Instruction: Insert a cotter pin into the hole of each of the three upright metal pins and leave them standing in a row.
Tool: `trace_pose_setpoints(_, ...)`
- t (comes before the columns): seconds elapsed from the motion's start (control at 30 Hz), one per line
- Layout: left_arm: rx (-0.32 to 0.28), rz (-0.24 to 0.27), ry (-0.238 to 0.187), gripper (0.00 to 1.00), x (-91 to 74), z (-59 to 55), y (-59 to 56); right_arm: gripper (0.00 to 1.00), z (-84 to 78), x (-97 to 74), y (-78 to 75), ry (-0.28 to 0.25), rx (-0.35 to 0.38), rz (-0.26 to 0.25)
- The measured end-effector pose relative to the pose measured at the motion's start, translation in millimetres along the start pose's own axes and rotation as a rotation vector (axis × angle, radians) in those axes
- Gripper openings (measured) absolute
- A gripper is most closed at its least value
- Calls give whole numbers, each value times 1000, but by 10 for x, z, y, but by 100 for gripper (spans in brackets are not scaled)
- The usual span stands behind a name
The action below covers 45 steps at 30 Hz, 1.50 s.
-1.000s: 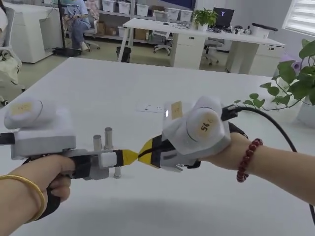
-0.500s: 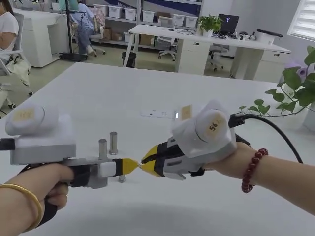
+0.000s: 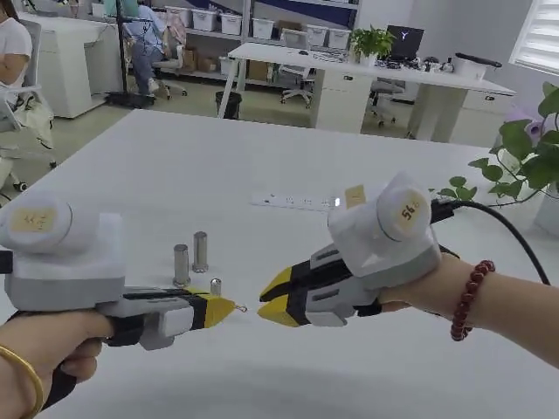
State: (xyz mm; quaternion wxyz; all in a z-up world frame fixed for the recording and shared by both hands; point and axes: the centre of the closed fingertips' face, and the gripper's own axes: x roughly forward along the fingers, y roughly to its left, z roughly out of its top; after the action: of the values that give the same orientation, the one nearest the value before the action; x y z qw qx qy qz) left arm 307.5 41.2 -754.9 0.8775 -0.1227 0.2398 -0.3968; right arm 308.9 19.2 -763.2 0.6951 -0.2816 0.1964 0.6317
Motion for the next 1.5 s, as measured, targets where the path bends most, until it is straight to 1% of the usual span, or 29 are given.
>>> trace_pose_setpoints(0.03,4,-6,0,0,0,-1,-10,11,-1,0,17,-2,2,10)
trace_pose_setpoints(0.2,65,-36,10,0,-14,-18,-70,11,-5,-16,42,-20,17,35)
trace_pose_setpoints(0.23,83,-44,17,0,-15,-30,-86,11,-4,-19,50,-23,20,42)
trace_pose_setpoints(0.4,125,-67,34,0,-16,-67,-128,12,19,-32,110,-43,36,87)
trace_pose_setpoints(0.47,154,-81,42,0,-18,-87,-154,12,15,-33,138,-42,33,106)
trace_pose_setpoints(0.63,203,-111,53,0,-20,-107,-201,12,6,-27,215,-39,29,149)
trace_pose_setpoints(0.77,242,-152,51,0,-29,-114,-269,11,-4,-12,271,-35,26,175)
trace_pose_setpoints(0.8,243,-160,53,0,-34,-118,-288,11,-5,-9,283,-34,28,181)
trace_pose_setpoints(0.87,263,-173,54,0,-44,-122,-313,11,-7,-5,309,-35,33,193)
trace_pose_setpoints(1.0,280,-188,57,0,-59,-129,-333,10,-13,-4,361,-33,37,220)
trace_pose_setpoints(1.17,301,-222,64,0,-80,-162,-385,10,1,-1,394,-40,39,236)
trace_pose_setpoints(1.2,313,-230,66,0,-85,-176,-402,10,1,1,401,-40,39,239)
trace_pose_setpoints(1.3,330,-240,67,0,-86,-198,-428,8,8,6,448,-43,37,259)
trace_pose_setpoints(1.37,330,-245,62,0,-87,-197,-438,6,2,8,479,-39,35,274)
trace_pose_setpoints(1.5,340,-257,59,0,-91,-207,-453,5,-16,11,497,-33,33,283)
